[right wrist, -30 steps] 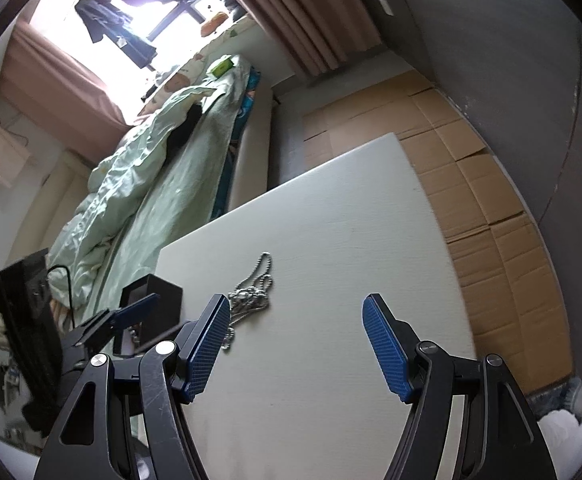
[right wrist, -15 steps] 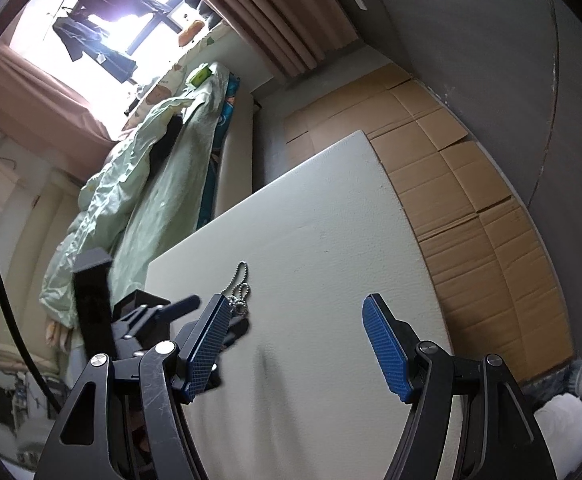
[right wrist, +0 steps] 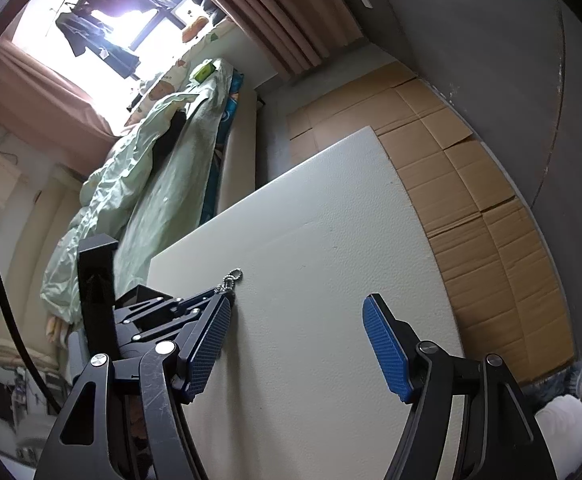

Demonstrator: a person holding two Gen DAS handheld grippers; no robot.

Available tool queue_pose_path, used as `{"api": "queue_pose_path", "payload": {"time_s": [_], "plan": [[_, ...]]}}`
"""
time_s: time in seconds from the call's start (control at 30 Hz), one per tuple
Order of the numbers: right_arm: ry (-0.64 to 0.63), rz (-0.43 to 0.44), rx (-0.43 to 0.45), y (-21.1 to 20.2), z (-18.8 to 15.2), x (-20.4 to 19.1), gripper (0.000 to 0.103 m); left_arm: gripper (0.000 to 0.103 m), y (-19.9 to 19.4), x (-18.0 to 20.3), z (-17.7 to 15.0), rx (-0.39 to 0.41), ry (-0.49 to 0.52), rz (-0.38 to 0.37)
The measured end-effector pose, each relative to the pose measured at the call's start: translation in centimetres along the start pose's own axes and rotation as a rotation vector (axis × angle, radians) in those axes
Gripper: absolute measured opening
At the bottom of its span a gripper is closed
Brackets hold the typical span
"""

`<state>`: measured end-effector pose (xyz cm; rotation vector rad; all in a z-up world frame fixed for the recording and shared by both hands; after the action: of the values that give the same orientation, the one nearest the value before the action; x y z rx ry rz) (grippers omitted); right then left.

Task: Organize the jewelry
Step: 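Lift the silver chain with the left tool and release it into the box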

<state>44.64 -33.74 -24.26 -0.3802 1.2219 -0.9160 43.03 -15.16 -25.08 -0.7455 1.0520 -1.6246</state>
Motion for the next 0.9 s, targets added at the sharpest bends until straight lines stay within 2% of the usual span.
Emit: {"api": "queue_pose_path", "payload": {"time_s": [0.27,0.9], "plan": [[-0.012,0.012,-0.013,0.6,0.0,-0.5,0.069,0.013,-5.3,-1.4,1.5,0.099,-0.027,0.009],[-0.060,0.030,-0.064,2.8,-1.1,-3.7,0.069,0.013,-24.5,-3.8,5.7,0.419,0.003,0.125]]}}
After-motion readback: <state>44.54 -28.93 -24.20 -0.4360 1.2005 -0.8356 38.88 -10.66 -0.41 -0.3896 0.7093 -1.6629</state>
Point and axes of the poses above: each gripper's, at about its wrist camera, not at the fingertips, and y roughly the way its jaws point, x to its right, z to its top, the point moved 9 cm from there along y, roughly the way its jaws point, and after that the axes turned 4 degrees about z, right-handed, at the moved point
